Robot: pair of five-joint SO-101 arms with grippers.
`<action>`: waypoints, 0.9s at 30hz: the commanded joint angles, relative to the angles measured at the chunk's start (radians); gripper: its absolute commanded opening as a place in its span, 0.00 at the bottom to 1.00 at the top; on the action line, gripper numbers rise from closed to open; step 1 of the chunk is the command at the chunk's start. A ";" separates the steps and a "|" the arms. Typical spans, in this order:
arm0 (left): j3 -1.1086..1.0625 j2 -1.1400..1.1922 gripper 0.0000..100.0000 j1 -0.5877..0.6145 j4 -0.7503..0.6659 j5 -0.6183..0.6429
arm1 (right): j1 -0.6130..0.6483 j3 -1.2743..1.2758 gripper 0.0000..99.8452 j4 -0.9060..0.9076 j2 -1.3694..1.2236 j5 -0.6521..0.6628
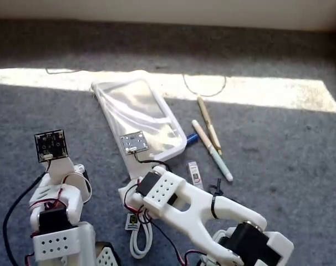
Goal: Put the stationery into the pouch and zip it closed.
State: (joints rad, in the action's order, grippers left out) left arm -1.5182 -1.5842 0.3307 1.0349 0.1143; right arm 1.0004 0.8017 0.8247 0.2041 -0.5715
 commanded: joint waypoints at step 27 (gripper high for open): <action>0.050 -0.012 0.01 0.013 -0.002 0.005 | -0.025 -0.042 0.07 -0.036 -0.016 0.002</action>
State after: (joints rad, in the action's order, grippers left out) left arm -1.5182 -1.5842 0.3307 1.0349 0.1143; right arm 0.9943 0.8017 0.8032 0.1795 -0.5715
